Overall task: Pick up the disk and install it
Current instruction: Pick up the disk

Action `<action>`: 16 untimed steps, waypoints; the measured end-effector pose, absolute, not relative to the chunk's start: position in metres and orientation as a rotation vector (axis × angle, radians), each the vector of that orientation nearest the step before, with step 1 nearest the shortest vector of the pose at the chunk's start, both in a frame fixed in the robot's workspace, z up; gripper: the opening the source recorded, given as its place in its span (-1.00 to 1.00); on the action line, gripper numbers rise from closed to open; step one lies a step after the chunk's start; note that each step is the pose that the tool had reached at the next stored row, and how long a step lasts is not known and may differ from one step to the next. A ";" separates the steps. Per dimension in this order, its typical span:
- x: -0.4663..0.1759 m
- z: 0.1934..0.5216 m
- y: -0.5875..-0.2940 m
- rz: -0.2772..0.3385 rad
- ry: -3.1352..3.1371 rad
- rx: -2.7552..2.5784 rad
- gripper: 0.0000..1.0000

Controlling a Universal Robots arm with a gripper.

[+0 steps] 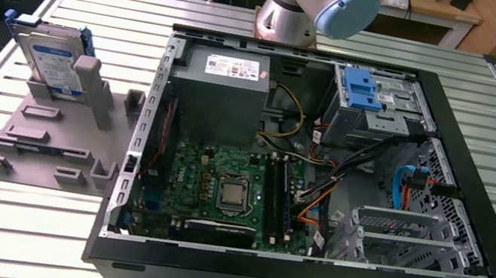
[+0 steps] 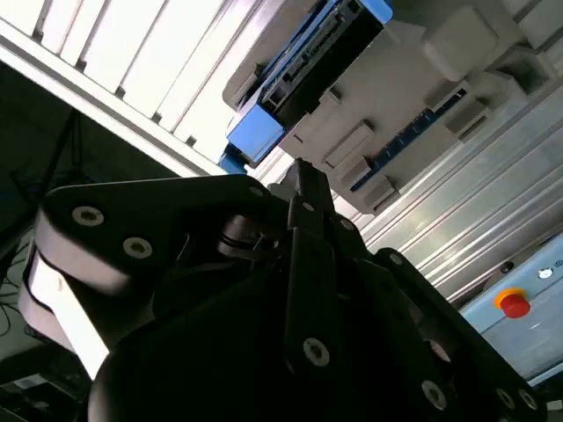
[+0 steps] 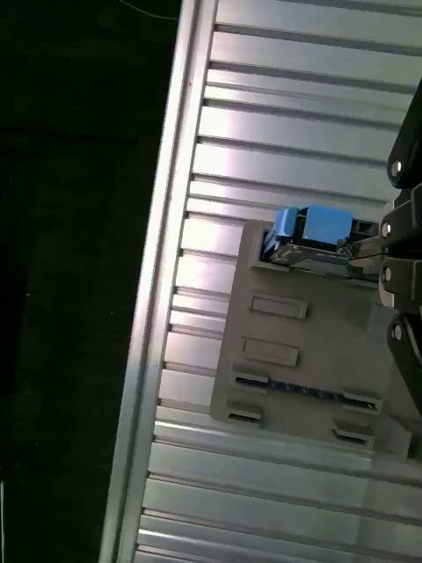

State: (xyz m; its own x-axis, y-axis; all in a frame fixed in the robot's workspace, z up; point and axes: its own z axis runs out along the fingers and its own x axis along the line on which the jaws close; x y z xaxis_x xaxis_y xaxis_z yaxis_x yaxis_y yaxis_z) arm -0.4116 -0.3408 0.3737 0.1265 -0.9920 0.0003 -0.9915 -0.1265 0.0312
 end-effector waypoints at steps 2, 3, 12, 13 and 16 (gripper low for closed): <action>-0.412 0.374 -0.341 -0.032 -2.102 2.303 -0.79; -0.412 0.373 -0.341 -0.033 -2.123 2.284 -0.79; -0.412 0.373 -0.341 -0.036 -2.305 2.103 -0.79; -0.412 0.373 -0.341 -0.036 -2.321 2.086 -0.79; -0.412 0.373 -0.341 -0.036 -2.311 2.097 -0.79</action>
